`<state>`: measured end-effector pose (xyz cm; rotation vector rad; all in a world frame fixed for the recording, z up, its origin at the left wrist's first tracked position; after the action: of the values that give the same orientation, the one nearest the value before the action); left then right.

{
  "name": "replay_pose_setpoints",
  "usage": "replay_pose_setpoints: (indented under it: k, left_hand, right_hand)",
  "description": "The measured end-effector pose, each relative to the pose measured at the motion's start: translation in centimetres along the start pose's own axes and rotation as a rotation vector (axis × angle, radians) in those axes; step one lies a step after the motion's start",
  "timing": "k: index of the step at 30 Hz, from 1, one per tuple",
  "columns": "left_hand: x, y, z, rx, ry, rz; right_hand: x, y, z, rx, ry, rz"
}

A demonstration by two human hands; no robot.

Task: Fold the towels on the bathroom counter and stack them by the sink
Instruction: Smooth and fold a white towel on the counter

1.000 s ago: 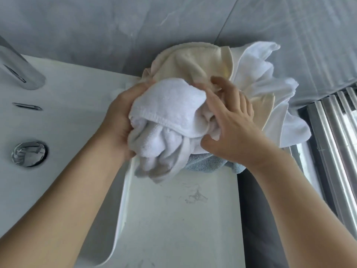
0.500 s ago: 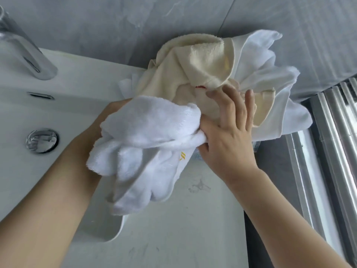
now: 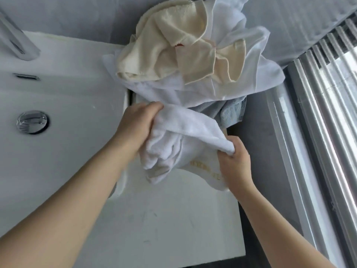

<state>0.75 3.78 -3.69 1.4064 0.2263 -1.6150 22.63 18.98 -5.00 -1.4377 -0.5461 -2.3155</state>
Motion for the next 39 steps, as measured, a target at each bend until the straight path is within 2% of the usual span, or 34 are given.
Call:
replay_pose_setpoints:
  k: [1,2,5,6,8,11,13,15,16,18,21,24,27,30,32,37,39]
  left_hand:
    - [-0.3,0.4,-0.4,-0.152,-0.196,-0.056]
    - [-0.5,1.0,-1.3,-0.233,-0.297,-0.108]
    - [-0.4,2.1,-4.0,-0.438,-0.551,-0.348]
    - [0.1,2.1,-5.1,-0.472,-0.651,-0.448]
    - [2.2,1.4,-7.7,-0.392,-0.899,-0.525]
    - [9.1,-0.1,-11.0,-0.023,-1.231,-0.385]
    - [11.8,-0.3,-11.6,0.08,-1.227,-0.306]
    - [11.8,-0.5,-11.6,0.078,-1.161,-0.29]
    - [11.0,-0.5,-11.3,0.057,-1.124,-0.292]
    - [7.9,-0.1,-9.7,-0.08,-0.991,-0.381]
    - [2.8,0.9,-5.6,-0.367,-0.77,-0.528]
    - [-1.1,1.1,-2.2,-0.536,-0.681,-0.587]
    - [-4.2,0.1,0.1,-0.587,-0.61,-0.603]
    - [-6.7,-1.9,1.7,-0.6,-0.604,-0.601]
    - [-7.9,-3.5,2.3,-0.596,-0.614,-0.579]
    - [-8.8,-9.4,2.4,-0.436,-0.696,-0.411]
    - [-8.2,-11.1,2.9,-0.462,-0.786,-0.303]
  right_hand:
    - [-1.3,-0.4,0.6,-0.055,-0.081,-0.087]
    - [-2.1,-0.5,0.5,-0.05,-0.117,-0.136]
    - [-5.0,-0.8,-1.4,0.114,-0.306,-0.297]
    - [-5.9,-0.8,-2.1,0.156,-0.294,-0.308]
    - [-7.1,-0.8,-4.0,0.237,-0.196,-0.237]
    - [-10.2,-0.7,-6.5,0.329,0.017,-0.212]
    - [-11.7,-0.5,-7.1,0.346,0.174,-0.226]
    - [-11.0,-0.5,-6.6,0.272,0.213,-0.172]
    - [-9.5,-0.5,-5.9,0.21,0.203,-0.085]
    - [-5.0,-0.5,-4.5,0.111,0.205,0.166]
    - [2.3,-0.6,-3.2,0.038,0.276,0.539]
    - [8.6,-1.1,-2.8,0.005,0.312,0.738]
    - [13.5,-1.9,-3.5,0.01,0.384,0.848]
    - [17.1,-3.8,-4.4,0.025,0.419,0.855]
    - [18.4,-6.0,-5.2,0.049,0.477,0.776]
    - [17.5,-13.0,-8.8,0.242,0.685,0.512]
    - [17.0,-15.2,-10.1,0.263,0.731,0.49]
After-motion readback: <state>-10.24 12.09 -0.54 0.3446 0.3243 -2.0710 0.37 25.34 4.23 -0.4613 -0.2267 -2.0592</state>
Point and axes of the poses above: each hand's wrist, its own y-axis away from the middle knuckle, its own z-axis out of the back of the hand, x = y × z, the point moved 6 cm from there along -y, towards the middle knuckle, and after that the axes turned 14 degrees about -y, right-handed, at the moved point
